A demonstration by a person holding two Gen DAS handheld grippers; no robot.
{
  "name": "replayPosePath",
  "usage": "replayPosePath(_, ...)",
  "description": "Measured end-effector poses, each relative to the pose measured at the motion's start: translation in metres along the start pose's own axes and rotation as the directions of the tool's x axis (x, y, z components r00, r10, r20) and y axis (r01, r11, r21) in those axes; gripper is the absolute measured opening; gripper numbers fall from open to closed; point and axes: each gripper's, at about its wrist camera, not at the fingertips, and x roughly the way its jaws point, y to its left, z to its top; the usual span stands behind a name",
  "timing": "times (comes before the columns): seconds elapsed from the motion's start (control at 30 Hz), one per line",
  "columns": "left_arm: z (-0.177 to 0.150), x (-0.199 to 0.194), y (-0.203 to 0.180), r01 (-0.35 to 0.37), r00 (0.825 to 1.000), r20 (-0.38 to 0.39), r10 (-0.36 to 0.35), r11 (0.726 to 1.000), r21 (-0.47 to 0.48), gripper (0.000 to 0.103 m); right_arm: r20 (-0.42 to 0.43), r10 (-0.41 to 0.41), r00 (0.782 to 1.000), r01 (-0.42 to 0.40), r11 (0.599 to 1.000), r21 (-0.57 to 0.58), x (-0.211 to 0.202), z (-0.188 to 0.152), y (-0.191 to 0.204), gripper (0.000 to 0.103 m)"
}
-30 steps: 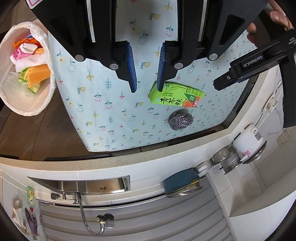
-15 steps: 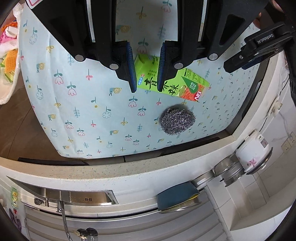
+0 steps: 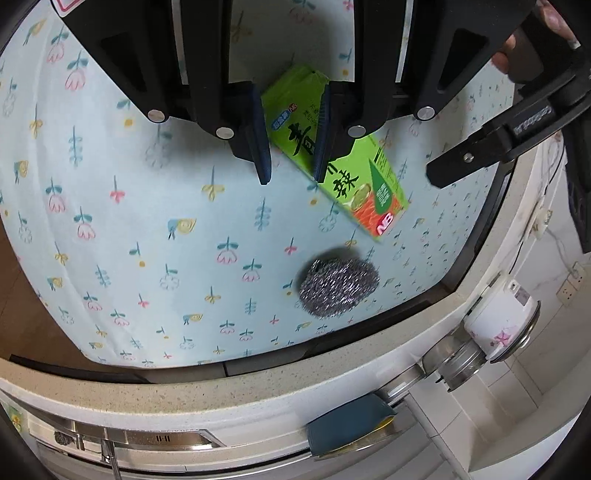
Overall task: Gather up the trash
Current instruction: 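Grasp the green NB juice carton with the left tool while the right tool grasps the steel wool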
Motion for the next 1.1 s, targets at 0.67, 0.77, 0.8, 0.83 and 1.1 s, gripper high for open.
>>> replayPosePath(0.67,-0.031,0.028,-0.053,-0.021,0.997,-0.068,0.025,0.998,0.056,0.087,0.069,-0.051,0.996,0.05,0.999,0.014,-0.042,-0.022,-0.019,0.025)
replayPosePath(0.77,-0.029,0.031,-0.058,-0.036,0.998,-0.054,0.04,0.997,0.074,0.082,0.076,-0.054,0.996,0.053,0.999,0.009,-0.04,-0.014,-0.023,0.025)
replayPosePath(0.8,-0.029,0.031,-0.059,-0.034,0.998,-0.051,0.038,0.997,0.075,0.08,0.079,-0.054,0.995,0.053,0.999,0.009,-0.04,-0.012,-0.025,0.025)
replayPosePath(0.83,-0.028,0.032,-0.061,-0.036,0.998,-0.049,0.04,0.996,0.076,0.077,0.081,-0.054,0.995,0.053,0.999,0.009,-0.04,-0.011,-0.027,0.025)
replayPosePath(1.1,-0.022,0.037,-0.075,-0.041,0.998,-0.037,0.045,0.994,0.102,0.032,0.089,-0.067,0.994,0.066,0.998,0.009,-0.037,-0.002,-0.036,0.025)
